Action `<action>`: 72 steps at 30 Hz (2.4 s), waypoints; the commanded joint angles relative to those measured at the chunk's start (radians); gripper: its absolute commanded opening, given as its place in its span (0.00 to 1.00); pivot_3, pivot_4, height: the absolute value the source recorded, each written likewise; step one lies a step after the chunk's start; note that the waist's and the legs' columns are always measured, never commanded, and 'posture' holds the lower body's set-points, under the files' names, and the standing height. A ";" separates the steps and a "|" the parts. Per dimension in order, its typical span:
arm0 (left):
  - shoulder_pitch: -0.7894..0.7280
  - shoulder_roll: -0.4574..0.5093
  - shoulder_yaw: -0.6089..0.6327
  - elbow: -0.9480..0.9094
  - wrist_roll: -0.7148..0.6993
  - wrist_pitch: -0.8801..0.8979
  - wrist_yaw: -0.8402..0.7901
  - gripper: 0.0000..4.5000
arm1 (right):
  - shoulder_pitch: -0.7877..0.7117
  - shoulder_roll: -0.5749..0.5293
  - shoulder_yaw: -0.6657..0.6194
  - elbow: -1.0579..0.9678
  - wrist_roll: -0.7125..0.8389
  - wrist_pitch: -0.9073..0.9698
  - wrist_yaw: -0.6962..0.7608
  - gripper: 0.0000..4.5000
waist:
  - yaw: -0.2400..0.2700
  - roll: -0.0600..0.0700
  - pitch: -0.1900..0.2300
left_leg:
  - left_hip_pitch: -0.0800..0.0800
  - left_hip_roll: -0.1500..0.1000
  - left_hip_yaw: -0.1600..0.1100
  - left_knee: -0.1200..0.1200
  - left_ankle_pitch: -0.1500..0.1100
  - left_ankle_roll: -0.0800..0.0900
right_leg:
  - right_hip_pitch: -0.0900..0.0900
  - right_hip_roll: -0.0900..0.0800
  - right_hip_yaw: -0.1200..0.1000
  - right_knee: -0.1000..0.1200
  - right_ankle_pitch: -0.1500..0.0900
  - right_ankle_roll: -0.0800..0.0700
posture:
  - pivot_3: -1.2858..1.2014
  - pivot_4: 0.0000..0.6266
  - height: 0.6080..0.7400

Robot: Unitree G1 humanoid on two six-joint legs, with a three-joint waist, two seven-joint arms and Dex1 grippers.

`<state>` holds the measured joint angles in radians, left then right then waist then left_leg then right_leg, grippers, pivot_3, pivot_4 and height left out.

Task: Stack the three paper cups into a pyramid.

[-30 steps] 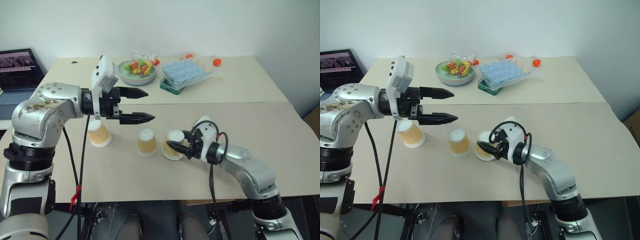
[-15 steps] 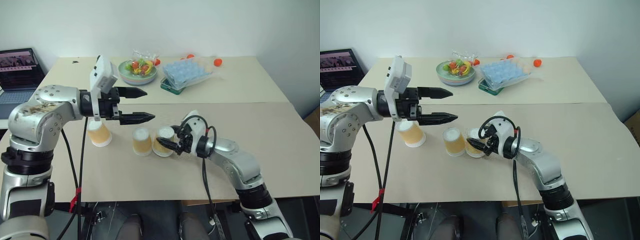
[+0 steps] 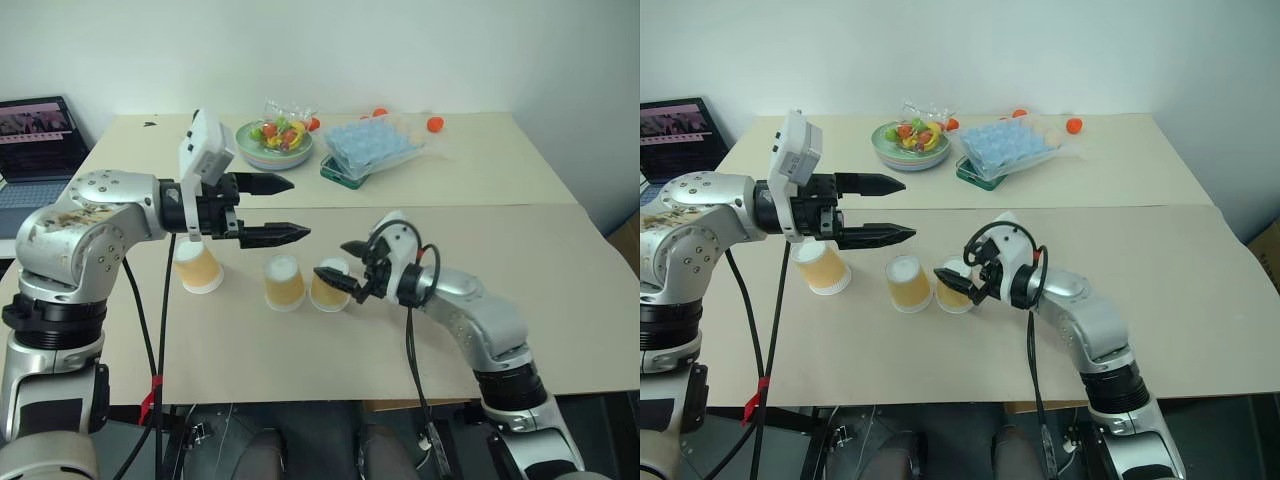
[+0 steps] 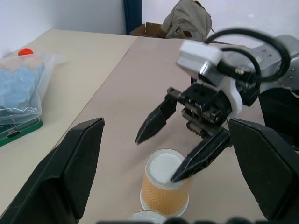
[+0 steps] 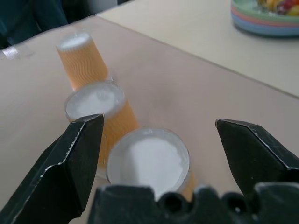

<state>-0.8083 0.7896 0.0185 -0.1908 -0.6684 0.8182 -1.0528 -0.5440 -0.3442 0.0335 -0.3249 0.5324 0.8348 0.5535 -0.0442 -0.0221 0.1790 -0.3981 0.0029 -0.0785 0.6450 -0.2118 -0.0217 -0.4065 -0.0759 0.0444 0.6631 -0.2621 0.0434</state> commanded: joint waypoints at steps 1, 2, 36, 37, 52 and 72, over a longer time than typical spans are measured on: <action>-0.014 -0.004 0.010 0.002 0.007 -0.028 -0.007 1.00 | -0.035 0.026 -0.145 -0.090 0.160 0.091 -0.050 0.99 | 0.000 0.000 0.000 | 0.000 0.000 0.000 0.000 0.000 0.000 | 0.000 0.000 0.000 0.000 0.000 0.000 | 0.52 0.24 1.00; -0.017 -0.007 0.008 0.005 0.007 -0.029 -0.006 1.00 | -0.034 0.016 -0.168 -0.103 0.186 0.110 -0.055 0.99 | 0.001 0.000 0.000 | 0.000 0.000 0.000 0.000 0.000 0.000 | 0.000 0.000 0.000 0.000 0.000 0.000 | 0.52 0.24 1.00; 0.790 0.203 0.665 0.054 0.154 -0.195 0.068 1.00 | -0.185 -0.463 0.049 0.148 0.098 -0.089 0.559 0.99 | 0.016 -0.004 0.005 | -0.001 0.004 0.002 -0.001 -0.001 0.001 | -0.003 0.000 -0.002 -0.002 0.002 -0.003 | 0.52 0.24 1.00; 0.794 0.194 0.671 0.055 0.158 -0.200 0.081 1.00 | -0.181 -0.475 0.051 0.154 0.082 -0.103 0.570 0.99 | 0.021 -0.005 0.005 | -0.001 0.004 0.002 -0.001 -0.001 0.000 | -0.003 0.000 -0.002 -0.002 0.002 -0.003 | 0.52 0.24 1.00; 0.837 0.009 0.569 0.032 0.173 -0.290 0.219 1.00 | -0.163 -0.550 -0.017 0.169 0.041 -0.121 0.600 0.99 | 0.021 -0.005 0.005 | -0.001 0.004 0.002 -0.001 -0.001 0.000 | -0.003 0.001 -0.001 -0.002 0.002 -0.004 | 0.52 0.24 1.00; 0.738 -0.140 0.393 0.121 0.240 -0.414 0.350 1.00 | -0.078 -0.529 -0.217 0.042 0.236 -0.007 0.520 0.99 | 0.027 -0.006 0.005 | -0.001 0.003 0.002 -0.001 -0.001 0.000 | -0.002 0.000 -0.001 -0.002 0.002 -0.004 | 0.52 0.24 1.00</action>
<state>-0.0500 0.6502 0.4109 -0.0628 -0.4321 0.4330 -0.7101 -0.6032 -0.8804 -0.1248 -0.2373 0.7069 0.8040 1.0976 -0.0176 -0.0277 0.1843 -0.3986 0.0064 -0.0764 0.6439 -0.2125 -0.0212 -0.4085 -0.0752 0.0435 0.6608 -0.2599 0.0397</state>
